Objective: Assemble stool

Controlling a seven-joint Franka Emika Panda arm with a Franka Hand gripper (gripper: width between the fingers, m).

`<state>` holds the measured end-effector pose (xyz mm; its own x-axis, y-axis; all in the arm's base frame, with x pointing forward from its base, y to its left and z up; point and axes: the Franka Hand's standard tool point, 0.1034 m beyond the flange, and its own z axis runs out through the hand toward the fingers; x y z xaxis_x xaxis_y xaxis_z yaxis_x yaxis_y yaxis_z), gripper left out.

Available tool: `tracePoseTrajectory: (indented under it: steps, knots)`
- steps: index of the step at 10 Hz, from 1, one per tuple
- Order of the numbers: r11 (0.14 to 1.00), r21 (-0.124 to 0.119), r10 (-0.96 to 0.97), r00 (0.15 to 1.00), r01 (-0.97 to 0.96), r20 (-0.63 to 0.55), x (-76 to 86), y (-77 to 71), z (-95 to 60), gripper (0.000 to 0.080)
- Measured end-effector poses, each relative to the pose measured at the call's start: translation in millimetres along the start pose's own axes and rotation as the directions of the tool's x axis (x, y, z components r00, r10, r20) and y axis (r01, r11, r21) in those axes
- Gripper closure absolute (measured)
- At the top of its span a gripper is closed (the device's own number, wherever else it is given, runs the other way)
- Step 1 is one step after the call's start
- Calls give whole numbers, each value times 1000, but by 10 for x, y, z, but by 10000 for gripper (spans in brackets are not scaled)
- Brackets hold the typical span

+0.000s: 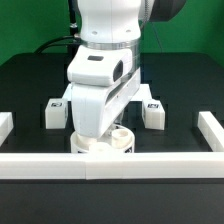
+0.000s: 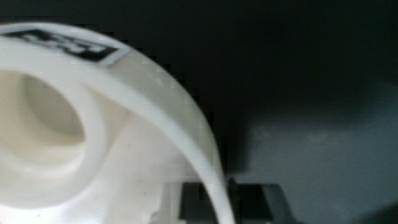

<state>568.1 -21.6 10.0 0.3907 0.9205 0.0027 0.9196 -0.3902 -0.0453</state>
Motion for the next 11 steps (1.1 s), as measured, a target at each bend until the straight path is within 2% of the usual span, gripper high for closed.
tracePoseTrajectory:
  steps: [6, 9, 11]
  knots:
    - [1000, 0, 0, 1000, 0, -1, 23, -8, 0, 771]
    - [1000, 0, -18, 1000, 18, -5, 256, -111, 4, 771]
    - [1000, -2, -17, 1000, 17, -10, 508, -227, 10, 771]
